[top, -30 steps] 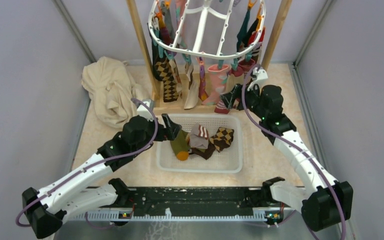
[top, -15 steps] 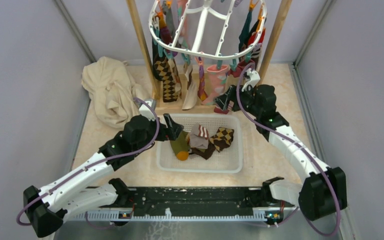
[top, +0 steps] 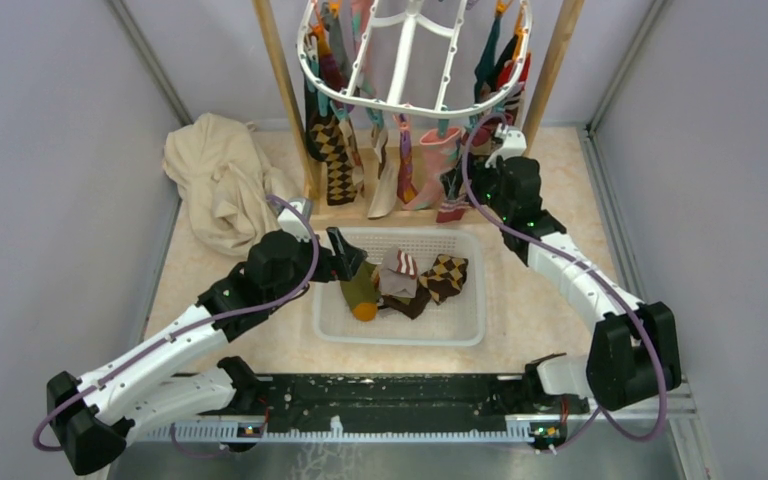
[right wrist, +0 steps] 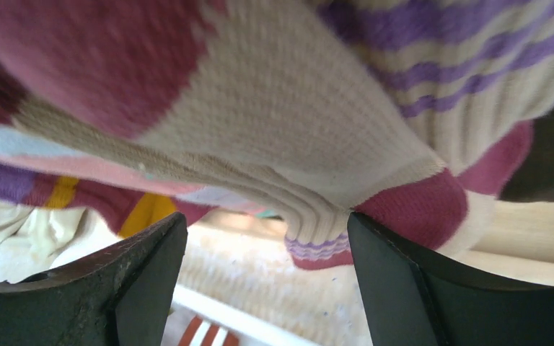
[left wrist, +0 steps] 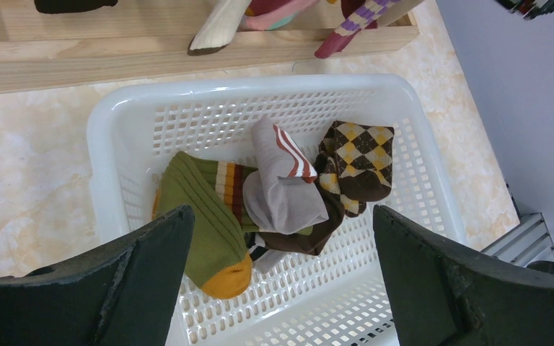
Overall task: Remove the socks clipped to the hanger
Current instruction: Adjust the sock on the hanger.
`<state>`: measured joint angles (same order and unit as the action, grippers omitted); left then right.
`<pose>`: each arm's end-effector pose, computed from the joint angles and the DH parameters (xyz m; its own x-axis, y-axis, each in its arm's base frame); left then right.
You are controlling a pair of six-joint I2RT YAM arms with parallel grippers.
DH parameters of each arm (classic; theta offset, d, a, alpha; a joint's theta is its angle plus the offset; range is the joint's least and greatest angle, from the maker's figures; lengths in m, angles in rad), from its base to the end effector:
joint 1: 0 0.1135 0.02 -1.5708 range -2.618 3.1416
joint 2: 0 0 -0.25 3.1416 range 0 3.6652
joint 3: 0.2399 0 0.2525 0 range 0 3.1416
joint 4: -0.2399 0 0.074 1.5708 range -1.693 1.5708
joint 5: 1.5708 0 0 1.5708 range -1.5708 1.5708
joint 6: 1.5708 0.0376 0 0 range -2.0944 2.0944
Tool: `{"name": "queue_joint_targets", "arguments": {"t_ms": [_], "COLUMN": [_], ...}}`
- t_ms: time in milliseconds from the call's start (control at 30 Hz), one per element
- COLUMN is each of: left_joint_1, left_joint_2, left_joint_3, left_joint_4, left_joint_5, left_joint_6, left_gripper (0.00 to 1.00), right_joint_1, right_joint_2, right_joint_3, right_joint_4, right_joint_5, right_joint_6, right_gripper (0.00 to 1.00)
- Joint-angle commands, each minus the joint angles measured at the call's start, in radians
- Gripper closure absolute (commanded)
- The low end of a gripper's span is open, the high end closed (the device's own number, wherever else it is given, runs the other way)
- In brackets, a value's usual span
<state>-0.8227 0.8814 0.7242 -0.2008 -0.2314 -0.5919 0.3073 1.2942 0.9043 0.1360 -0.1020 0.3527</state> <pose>0.1534 -0.1526 0.2885 -0.5143 -0.2441 -0.8221 0.3378 0.8234 -0.4559 0.2936 0.0972 0.2883 -0.3611 0.2459 -0.8995 -0.2878 0.8881 0.3584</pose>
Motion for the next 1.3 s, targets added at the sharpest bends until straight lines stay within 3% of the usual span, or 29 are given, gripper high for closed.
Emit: {"name": "queue_joint_targets", "arguments": {"t_ms": [0, 533, 800, 1033, 1267], "left_joint_1": [0.002, 0.001, 0.001, 0.002, 0.002], "left_joint_2": [-0.017, 0.002, -0.005, -0.006, 0.021], "left_joint_3": [-0.002, 0.011, 0.004, -0.012, -0.042], "left_joint_4": [0.012, 0.017, 0.014, 0.022, 0.077], "left_joint_5": [-0.018, -0.009, 0.004, 0.03, 0.082], "left_joint_6": [0.004, 0.014, 0.0, -0.014, -0.023], "left_gripper": [0.01, 0.01, 0.01, 0.01, 0.01], "right_joint_1": [-0.028, -0.103, -0.103, -0.103, -0.067], "right_joint_2": [0.005, 0.012, -0.176, -0.384, -0.469], "right_joint_3": [0.086, 0.229, 0.204, 0.039, -0.105], "right_joint_4": [0.05, -0.133, -0.209, -0.228, -0.153], "right_joint_5": [0.14, 0.503, 0.122, -0.125, -0.302], "right_joint_6": [-0.046, -0.14, -0.106, 0.029, 0.06], "right_gripper": [0.17, 0.18, 0.17, 0.19, 0.29]}}
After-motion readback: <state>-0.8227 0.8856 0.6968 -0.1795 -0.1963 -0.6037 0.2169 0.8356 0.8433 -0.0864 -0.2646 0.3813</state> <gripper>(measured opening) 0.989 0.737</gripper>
